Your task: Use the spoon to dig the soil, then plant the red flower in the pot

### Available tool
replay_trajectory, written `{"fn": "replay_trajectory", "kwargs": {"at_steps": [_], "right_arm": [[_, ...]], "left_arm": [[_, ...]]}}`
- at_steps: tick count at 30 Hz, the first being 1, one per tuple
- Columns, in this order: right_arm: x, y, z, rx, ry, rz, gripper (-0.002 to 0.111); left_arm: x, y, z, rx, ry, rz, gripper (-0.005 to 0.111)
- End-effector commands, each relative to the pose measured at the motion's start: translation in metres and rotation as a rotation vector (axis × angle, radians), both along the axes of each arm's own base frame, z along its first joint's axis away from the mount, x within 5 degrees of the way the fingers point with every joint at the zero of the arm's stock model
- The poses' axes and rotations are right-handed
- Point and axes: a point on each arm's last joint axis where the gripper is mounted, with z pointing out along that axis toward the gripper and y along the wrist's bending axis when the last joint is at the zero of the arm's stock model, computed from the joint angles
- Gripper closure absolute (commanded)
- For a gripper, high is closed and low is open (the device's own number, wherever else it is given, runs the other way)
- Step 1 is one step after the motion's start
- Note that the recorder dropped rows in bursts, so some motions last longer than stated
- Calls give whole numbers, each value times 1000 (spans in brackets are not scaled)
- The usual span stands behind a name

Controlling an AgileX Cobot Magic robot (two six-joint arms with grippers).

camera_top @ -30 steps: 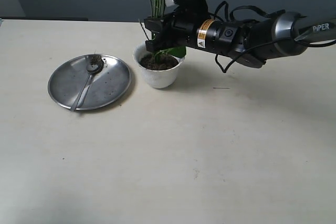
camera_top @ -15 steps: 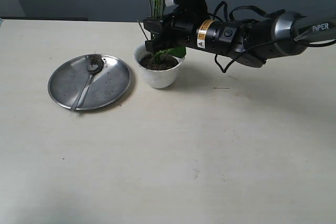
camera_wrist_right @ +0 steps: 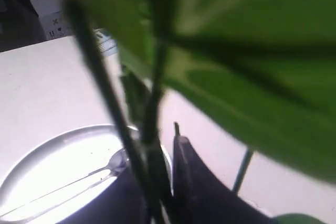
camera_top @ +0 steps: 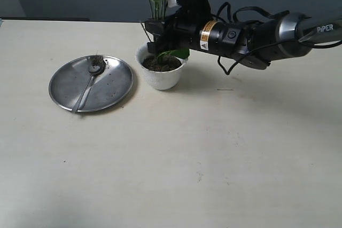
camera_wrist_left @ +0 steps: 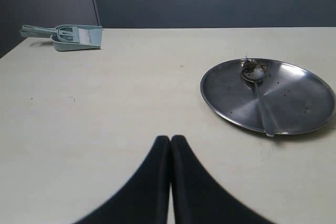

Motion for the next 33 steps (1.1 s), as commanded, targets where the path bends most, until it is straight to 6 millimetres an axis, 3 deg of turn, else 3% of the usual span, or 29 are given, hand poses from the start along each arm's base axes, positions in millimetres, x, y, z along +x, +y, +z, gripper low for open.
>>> {"fn": "replay_trajectory", "kwargs": {"at_steps": [1, 4, 17, 26, 33], "right_arm": [[-5, -10, -51, -241, 107, -38, 77], [-5, -10, -51, -240, 108, -39, 70], [-3, -6, -43, -161, 103, -40, 70], [4, -5, -15, -153, 46, -69, 70], [4, -6, -5, -153, 31, -79, 70]], "left_arm": [[0, 0, -1, 1, -9, -5, 106], [0, 0, -1, 1, -9, -5, 106], [0, 0, -1, 1, -9, -5, 106], [0, 0, -1, 1, -9, -5, 106], [0, 0, -1, 1, -9, -5, 106]]}}
